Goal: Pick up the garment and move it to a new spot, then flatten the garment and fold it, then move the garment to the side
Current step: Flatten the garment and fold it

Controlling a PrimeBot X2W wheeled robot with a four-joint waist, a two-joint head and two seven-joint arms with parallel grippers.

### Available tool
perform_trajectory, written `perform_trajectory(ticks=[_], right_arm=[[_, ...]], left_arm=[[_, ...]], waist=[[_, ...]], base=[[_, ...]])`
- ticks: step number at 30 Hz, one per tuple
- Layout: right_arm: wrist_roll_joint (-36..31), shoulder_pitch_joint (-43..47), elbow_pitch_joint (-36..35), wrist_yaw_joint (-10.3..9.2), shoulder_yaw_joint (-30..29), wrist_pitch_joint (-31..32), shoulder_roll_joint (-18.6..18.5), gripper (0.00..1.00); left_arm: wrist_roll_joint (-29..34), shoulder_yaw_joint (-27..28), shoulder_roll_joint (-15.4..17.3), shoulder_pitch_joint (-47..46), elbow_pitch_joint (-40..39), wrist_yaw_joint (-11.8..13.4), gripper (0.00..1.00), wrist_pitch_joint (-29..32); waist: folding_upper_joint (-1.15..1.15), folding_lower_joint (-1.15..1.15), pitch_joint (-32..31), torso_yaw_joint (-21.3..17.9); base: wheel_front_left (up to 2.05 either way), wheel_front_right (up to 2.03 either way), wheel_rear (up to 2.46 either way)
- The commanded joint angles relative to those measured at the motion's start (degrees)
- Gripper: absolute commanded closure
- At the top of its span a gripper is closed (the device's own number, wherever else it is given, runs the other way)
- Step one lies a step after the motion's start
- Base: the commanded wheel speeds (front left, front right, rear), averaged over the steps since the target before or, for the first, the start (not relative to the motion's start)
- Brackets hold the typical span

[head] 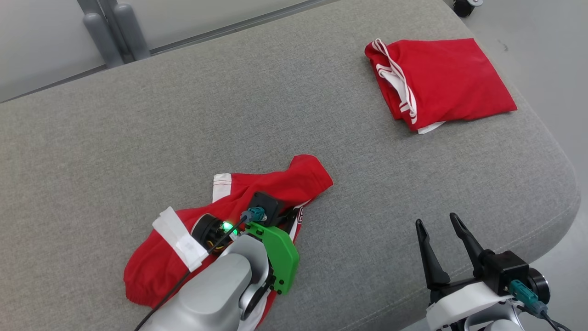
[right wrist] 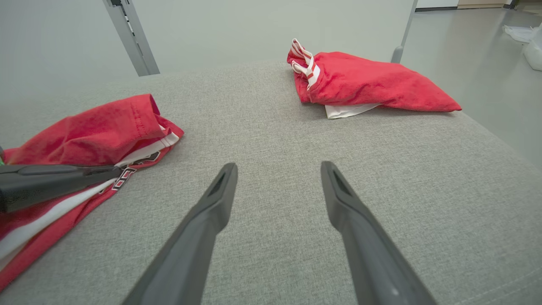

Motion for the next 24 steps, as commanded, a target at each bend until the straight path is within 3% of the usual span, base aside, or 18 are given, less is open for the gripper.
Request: perform_trajectory(ticks=[1,10,16,24], right_arm=[[0.2,0.0,0.2,-0.08,-0.1,-0.1,0.0,0.0],[0.1,0.7,0.3,-0.08,-0.4,-0.1,0.0,0.0],[0.0,1.2,0.4,-0.08,-0.7,-0.1,0.0,0.0],[0.0,1.2,0.3,-0.08,-0.3,-0.1,-0.1,0.0]], left_arm=[[-0.6,-0.1,0.3,-0.5,0.5,-0.2,1.0,-0.1],[-1.2,-0.1,-0.4,-0.8,0.7,-1.3,1.0,-0.7],[-2.4,-0.5,-0.7,-0.5,-4.6,-2.7,1.0,0.9],[-2.3,-2.9,0.4,2.1,-13.1,-2.2,1.0,4.2]], waist=[[0.0,0.0,-0.1,0.0],[0.0,0.0,-1.2,0.4],[0.0,0.0,-2.1,1.0],[0.0,0.0,-2.2,0.7]], base=[[0.0,0.0,0.0],[0.0,0.0,0.0],[0.0,0.0,0.0],[0.0,0.0,0.0]])
